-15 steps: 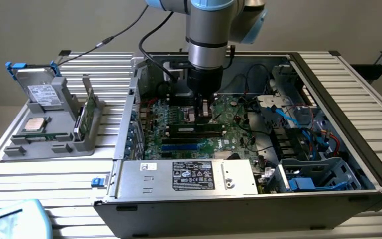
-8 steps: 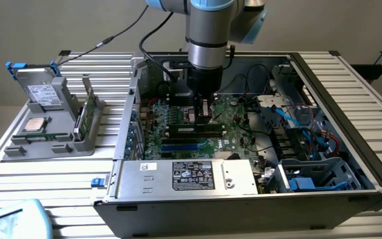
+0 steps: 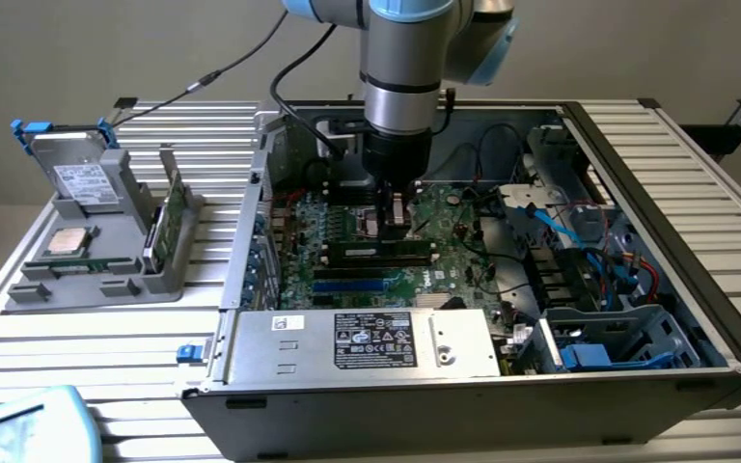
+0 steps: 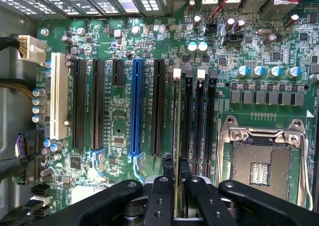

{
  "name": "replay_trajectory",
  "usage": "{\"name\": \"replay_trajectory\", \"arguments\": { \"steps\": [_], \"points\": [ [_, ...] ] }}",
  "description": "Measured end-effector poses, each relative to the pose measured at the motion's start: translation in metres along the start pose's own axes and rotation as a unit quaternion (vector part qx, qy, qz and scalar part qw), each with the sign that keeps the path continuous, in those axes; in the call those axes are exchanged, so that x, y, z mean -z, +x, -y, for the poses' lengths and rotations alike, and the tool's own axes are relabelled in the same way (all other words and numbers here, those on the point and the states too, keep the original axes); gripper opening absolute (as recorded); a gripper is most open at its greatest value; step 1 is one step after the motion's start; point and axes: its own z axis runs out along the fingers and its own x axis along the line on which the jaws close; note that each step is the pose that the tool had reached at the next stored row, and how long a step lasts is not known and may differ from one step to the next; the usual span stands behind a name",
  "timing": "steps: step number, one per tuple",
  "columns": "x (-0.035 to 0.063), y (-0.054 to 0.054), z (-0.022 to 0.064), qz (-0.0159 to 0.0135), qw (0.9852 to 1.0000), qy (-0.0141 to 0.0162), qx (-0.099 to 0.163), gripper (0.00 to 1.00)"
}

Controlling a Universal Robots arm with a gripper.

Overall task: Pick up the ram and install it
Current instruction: 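Insert the ram into the slot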

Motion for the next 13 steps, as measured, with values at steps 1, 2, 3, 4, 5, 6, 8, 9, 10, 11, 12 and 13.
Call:
{"name": "replay_trajectory", "arguments": {
  "steps": [1, 2, 3, 4, 5, 6, 8, 9, 10, 11, 12, 13],
  "points": [
    [0.0, 0.0, 0.0, -0.0001, 1.0, 0.0, 0.0, 0.15],
    [-0.0001, -0.0001, 0.0, -0.0001, 1.0, 0.0001, 0.0, 0.15],
    [-0.0001, -0.0004, 0.0, 0.0, 1.0, 0.0001, 0.0, 0.15],
    [-0.0001, -0.0007, 0.0, 0.0, 1.0, 0.0001, 0.0, 0.15],
    [0.0002, -0.0008, 0.0, 0.0, 1.0, 0.0, 0.0, 0.15],
    [0.0007, -0.0008, 0.0, -0.0001, 1.0, -0.0002, 0.0, 0.15],
    [0.0015, -0.001, 0.0, 0.0, 1.0, -0.0005, 0.0, 0.15],
    [0.0017, -0.001, 0.0, 0.0, 1.0, -0.0006, 0.0, 0.15],
    [0.0017, -0.001, 0.0, 0.0001, 1.0, -0.0006, 0.0, 0.15],
    [0.0017, -0.001, -0.0001, 0.0, 1.0, -0.0007, 0.0, 0.15],
    [0.0017, -0.001, -0.0001, 0.0, 1.0, -0.0007, 0.0, 0.15],
    [0.0018, -0.0009, -0.0001, -0.0001, 1.0, -0.0007, 0.0, 0.15]
  ]
}}
